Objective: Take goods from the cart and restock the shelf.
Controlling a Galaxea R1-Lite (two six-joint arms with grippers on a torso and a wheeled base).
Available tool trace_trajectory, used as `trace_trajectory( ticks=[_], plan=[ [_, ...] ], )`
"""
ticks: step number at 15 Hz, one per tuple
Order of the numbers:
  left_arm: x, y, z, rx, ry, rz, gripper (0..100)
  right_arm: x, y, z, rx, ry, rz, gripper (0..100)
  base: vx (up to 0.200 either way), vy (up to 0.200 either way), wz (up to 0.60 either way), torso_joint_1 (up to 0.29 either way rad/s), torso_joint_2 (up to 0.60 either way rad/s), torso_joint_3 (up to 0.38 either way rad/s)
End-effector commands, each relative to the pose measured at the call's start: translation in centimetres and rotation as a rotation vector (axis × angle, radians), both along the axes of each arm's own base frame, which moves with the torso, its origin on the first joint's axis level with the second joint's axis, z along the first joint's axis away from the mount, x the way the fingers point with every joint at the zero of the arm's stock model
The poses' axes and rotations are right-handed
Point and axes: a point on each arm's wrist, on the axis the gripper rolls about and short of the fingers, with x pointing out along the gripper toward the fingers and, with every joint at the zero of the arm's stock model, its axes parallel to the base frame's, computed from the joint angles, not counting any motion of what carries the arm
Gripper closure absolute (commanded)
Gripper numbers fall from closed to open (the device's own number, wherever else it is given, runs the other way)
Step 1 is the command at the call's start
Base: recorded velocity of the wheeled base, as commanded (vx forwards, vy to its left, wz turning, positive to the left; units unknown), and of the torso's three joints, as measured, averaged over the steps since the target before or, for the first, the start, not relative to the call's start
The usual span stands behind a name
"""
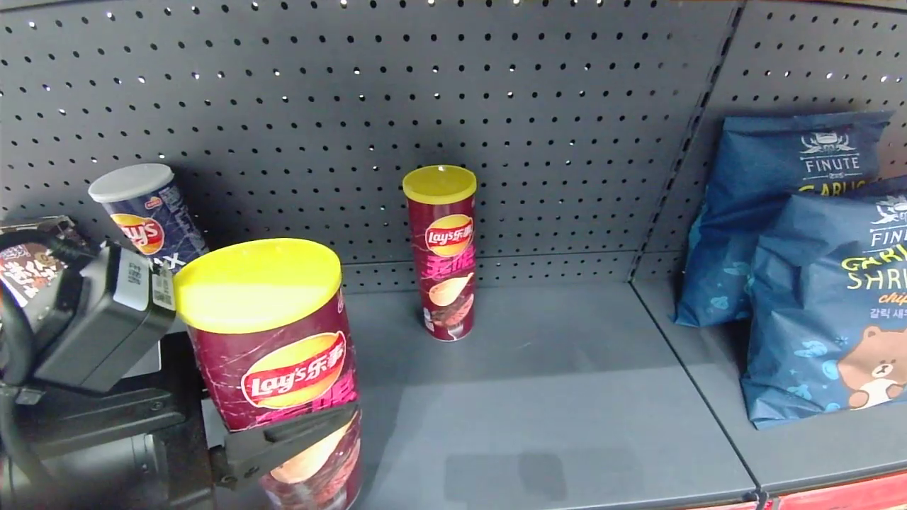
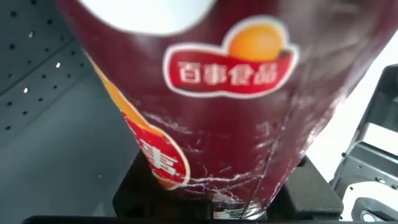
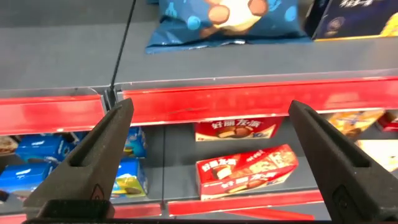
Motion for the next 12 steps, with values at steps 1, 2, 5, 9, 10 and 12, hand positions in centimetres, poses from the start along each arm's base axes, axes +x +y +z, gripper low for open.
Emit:
trace_trajectory(
  ticks=[1, 2, 5, 9, 10, 12],
  plan=[
    [-0.22, 0.20, 0.04, -0.004, -0.006, 0.004, 100, 0.01, 0.00, 0.00, -0.001, 0.001, 0.000, 0, 0.000, 0.000, 0.00, 0.000, 0.00, 0.000],
    [-0.22, 0.20, 0.04, -0.004, -0.006, 0.004, 100, 0.01, 0.00, 0.00, -0.001, 0.001, 0.000, 0, 0.000, 0.000, 0.00, 0.000, 0.00, 0.000],
    [-0.27, 0.24, -0.26, 0.003, 0.003, 0.005, 100, 0.00, 0.00, 0.00, -0.003, 0.000, 0.000, 0, 0.000, 0.000, 0.40, 0.003, 0.00, 0.005],
    [-0.54, 0.42, -0.38, 0.002, 0.002, 0.007, 100, 0.01, 0.00, 0.00, -0.001, 0.001, -0.001, 0, 0.000, 0.000, 0.15, 0.001, 0.00, 0.001],
    [-0.54, 0.42, -0.38, 0.001, 0.003, 0.007, 100, 0.00, 0.00, 0.00, -0.001, 0.000, -0.001, 0, 0.000, 0.000, 0.00, 0.000, 0.00, 0.000],
    [-0.54, 0.41, -0.38, 0.002, 0.002, 0.005, 100, 0.00, 0.00, 0.00, 0.000, 0.000, -0.001, 0, 0.000, 0.000, 0.00, 0.000, 0.00, 0.000]
  ],
)
